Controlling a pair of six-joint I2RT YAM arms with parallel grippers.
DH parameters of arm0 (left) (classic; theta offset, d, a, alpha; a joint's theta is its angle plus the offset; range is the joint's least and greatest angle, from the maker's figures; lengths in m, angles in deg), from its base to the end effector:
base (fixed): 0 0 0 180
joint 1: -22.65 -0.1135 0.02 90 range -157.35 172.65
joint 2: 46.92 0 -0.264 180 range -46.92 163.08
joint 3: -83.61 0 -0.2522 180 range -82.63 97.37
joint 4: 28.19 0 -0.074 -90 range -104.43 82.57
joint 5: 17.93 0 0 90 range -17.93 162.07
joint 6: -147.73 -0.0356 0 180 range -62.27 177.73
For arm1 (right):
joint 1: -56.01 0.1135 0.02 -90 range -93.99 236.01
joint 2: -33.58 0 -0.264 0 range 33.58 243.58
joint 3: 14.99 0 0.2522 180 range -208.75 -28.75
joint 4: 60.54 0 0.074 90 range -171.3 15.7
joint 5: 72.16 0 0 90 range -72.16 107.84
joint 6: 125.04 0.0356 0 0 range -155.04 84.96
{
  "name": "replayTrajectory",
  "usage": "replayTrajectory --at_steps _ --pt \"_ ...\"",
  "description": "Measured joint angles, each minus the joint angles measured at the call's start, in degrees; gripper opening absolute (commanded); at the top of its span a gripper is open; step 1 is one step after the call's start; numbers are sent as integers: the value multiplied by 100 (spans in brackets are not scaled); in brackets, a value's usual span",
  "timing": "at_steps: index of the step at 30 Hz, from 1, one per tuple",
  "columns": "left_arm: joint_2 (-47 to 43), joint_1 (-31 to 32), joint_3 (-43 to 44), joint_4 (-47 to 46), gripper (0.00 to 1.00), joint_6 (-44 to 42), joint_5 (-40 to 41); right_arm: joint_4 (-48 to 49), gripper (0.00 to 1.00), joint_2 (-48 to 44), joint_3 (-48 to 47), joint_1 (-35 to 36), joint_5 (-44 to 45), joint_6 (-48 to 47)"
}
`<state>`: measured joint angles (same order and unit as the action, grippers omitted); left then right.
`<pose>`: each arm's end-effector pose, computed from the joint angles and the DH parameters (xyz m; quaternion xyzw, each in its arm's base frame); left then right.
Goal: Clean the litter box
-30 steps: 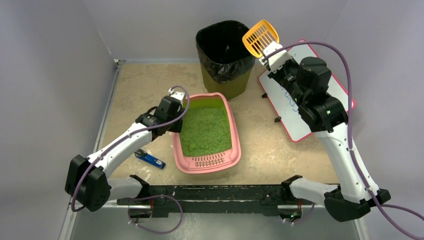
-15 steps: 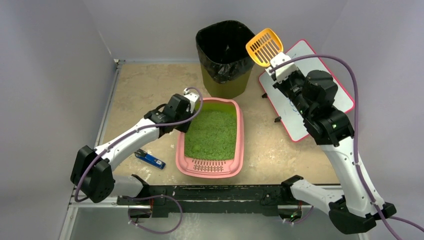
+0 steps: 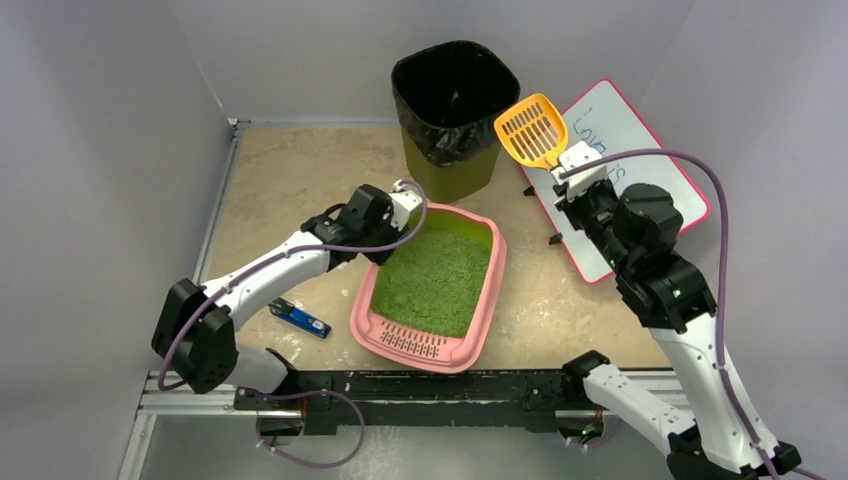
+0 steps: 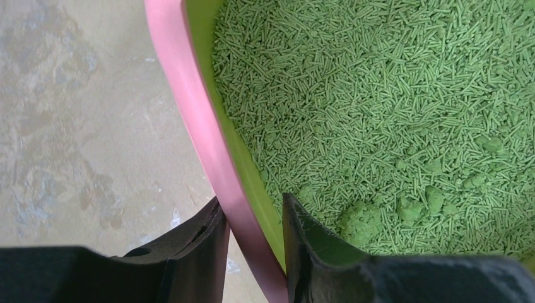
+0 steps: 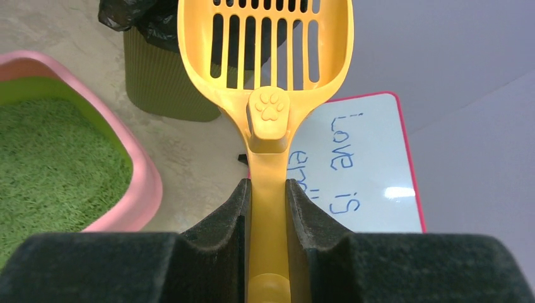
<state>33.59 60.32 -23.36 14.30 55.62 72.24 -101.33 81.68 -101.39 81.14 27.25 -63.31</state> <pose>0.2352 -0.1814 0.2571 0.3192 0.8837 -0.1032 0.3263 0.1388 0.0587 0.4616 -0.2728 0.6686 -0.0781 0.6874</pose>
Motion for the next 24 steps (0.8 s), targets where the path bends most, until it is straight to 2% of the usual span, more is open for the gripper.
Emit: replayTrajectory --at_steps 10,23,24 --pt "505 46 334 -400 19 -713 -573 -2 0 -404 433 0 -26 492" --pt "1027 168 472 -1379 21 -1209 -785 284 0 -586 857 0 -39 686" --pt "1056 175 483 -1438 24 -1246 -800 304 0 -586 859 0 -42 699"
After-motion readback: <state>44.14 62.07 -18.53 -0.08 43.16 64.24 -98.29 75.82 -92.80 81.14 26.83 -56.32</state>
